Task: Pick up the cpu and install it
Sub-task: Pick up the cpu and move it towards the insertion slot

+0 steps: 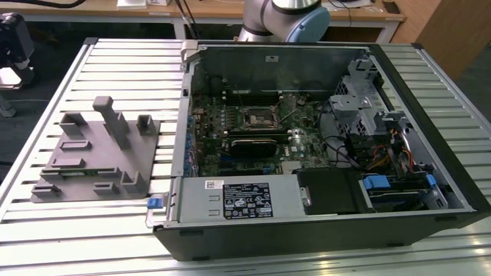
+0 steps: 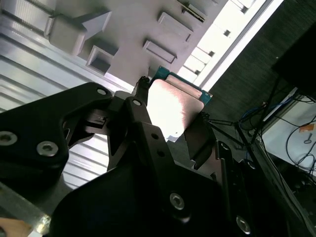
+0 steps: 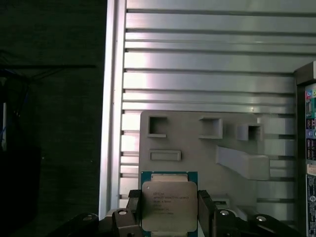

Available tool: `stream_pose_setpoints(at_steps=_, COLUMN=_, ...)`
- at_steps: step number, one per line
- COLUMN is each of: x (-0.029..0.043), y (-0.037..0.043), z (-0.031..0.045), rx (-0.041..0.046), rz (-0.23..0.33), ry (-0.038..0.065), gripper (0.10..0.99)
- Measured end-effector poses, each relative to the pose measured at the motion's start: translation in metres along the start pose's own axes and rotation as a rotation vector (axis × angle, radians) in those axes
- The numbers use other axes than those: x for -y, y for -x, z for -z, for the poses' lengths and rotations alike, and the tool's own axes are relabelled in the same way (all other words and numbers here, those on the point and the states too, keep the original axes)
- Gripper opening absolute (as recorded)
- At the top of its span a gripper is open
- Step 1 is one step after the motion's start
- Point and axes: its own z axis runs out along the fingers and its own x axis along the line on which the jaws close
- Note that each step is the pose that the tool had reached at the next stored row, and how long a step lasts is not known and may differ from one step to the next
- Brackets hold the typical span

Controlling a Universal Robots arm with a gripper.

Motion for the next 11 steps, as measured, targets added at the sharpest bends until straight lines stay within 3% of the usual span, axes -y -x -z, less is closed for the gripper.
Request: stream_pose_setpoints(at_steps=11, x=-0.0019, y=0.0, z=0.012, rx=0.0, rz=0.0, ry=0.0, gripper=0.541)
